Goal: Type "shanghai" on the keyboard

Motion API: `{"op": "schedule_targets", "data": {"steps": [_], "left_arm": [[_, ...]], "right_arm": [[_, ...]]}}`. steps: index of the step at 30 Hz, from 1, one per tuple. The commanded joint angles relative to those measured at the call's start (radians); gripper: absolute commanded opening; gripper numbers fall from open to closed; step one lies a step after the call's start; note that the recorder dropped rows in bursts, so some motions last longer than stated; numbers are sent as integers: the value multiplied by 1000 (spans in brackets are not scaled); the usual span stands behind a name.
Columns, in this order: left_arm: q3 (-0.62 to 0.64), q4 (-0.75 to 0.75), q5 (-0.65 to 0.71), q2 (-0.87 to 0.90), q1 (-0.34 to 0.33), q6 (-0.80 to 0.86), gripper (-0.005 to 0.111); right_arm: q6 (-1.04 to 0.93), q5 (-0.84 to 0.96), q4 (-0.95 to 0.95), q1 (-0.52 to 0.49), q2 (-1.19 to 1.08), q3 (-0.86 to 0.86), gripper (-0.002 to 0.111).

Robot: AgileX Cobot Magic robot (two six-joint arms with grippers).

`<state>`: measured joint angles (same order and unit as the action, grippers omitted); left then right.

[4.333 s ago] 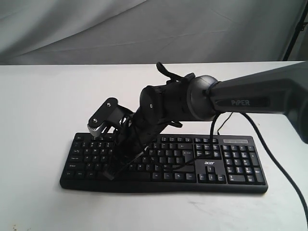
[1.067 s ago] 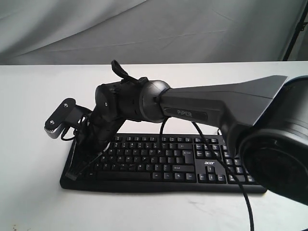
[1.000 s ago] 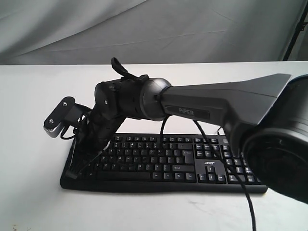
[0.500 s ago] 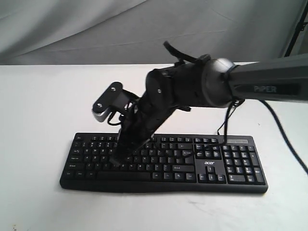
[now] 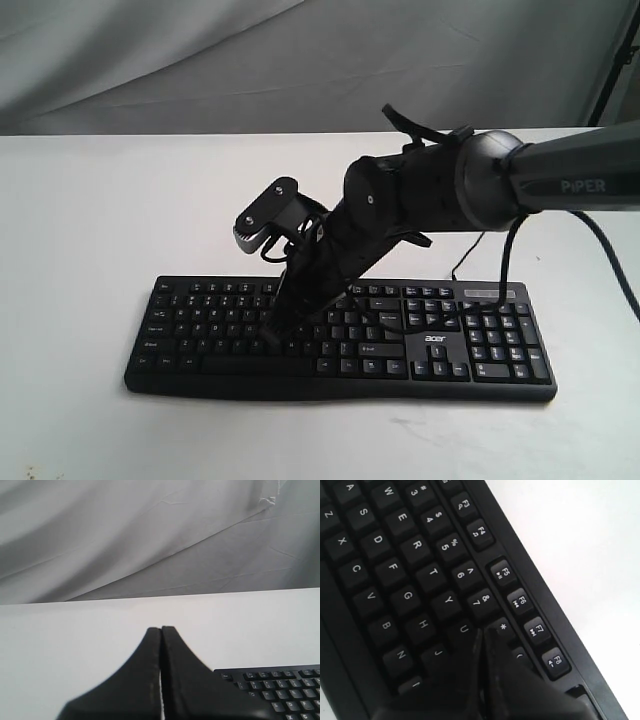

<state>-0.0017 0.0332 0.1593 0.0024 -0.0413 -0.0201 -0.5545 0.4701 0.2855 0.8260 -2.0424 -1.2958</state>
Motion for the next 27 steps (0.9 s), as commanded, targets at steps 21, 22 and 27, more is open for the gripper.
{"op": "schedule_targets", "data": {"steps": [21, 22, 27], "left_arm": [[2, 0, -6, -2, 6, -3, 0], [2, 0, -6, -2, 6, -3, 0], [2, 0, -6, -2, 6, -3, 0]], "right_arm": [[1, -18, 14, -9, -23, 5, 0], [1, -18, 16, -9, -25, 7, 0], [1, -33, 20, -9, -30, 22, 0]]}}
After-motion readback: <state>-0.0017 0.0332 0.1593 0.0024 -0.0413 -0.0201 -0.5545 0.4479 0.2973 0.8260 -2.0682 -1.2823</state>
